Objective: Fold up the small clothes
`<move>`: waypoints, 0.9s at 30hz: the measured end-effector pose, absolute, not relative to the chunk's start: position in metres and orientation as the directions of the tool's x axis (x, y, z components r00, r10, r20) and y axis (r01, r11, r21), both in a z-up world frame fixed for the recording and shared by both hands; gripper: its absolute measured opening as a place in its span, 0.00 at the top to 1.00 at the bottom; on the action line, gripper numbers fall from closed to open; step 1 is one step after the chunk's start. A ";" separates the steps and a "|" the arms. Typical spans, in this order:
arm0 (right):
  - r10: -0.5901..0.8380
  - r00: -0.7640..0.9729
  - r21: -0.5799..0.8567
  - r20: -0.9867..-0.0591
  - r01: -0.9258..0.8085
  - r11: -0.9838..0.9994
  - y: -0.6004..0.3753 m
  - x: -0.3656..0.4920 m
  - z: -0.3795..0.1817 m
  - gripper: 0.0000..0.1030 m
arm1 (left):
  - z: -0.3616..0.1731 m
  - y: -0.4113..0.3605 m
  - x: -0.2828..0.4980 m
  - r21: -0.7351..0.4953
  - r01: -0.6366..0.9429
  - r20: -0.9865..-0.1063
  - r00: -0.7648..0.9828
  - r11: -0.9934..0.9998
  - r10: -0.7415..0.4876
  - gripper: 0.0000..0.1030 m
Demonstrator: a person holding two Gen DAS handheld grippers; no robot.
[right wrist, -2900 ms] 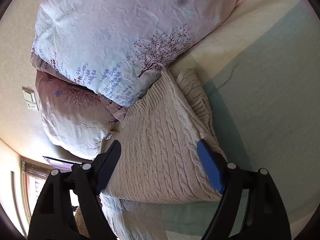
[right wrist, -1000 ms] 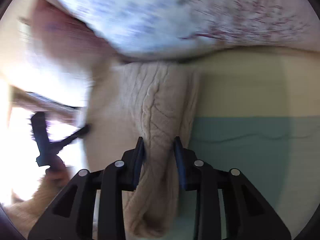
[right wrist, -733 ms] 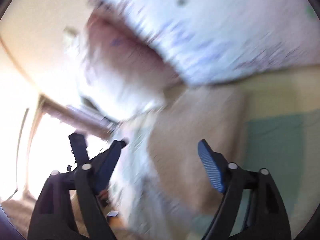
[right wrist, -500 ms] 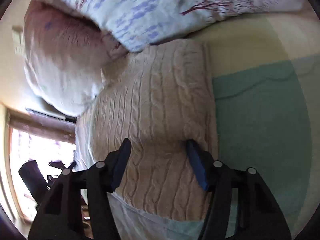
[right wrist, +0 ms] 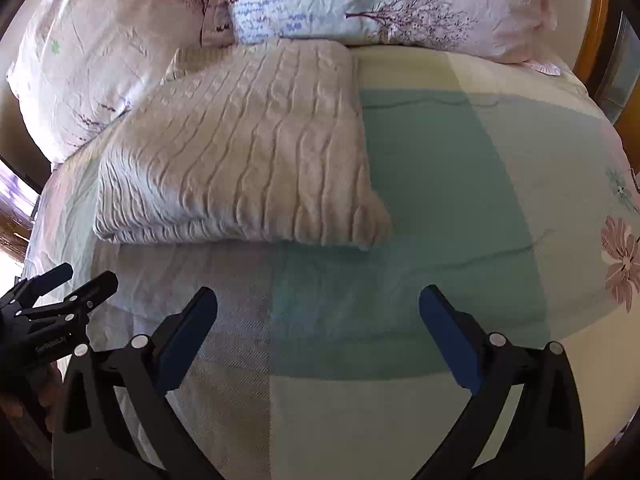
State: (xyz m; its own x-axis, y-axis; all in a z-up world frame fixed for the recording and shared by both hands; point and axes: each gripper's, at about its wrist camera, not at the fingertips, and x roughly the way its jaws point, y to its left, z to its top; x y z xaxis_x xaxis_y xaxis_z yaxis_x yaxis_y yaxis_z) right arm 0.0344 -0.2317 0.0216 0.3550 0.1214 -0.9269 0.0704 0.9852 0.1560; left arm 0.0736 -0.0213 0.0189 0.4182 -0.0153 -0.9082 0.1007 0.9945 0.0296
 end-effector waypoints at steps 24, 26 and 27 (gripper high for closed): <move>-0.020 0.310 0.006 -0.950 0.084 0.996 -0.211 0.030 0.009 0.02 | 0.005 -0.021 0.065 0.037 0.106 -0.920 0.393 0.994 -0.007 0.01; -0.020 0.310 0.007 -0.950 0.084 0.996 -0.211 0.030 0.009 0.02 | 0.005 -0.021 0.066 0.037 0.107 -0.920 0.393 0.994 -0.008 0.01; -0.020 0.310 0.007 -0.950 0.085 0.996 -0.211 0.030 0.009 0.02 | 0.005 -0.021 0.065 0.037 0.107 -0.920 0.393 0.994 -0.008 0.01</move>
State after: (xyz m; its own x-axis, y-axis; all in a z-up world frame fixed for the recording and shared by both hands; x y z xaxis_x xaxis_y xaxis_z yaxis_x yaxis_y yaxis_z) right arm 0.0304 -0.2112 0.0094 0.3101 -0.0199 -0.9505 0.0845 0.9964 0.0067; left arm 0.0654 -0.0214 0.0048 0.3929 -0.0077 -0.9195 0.1070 0.9936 0.0374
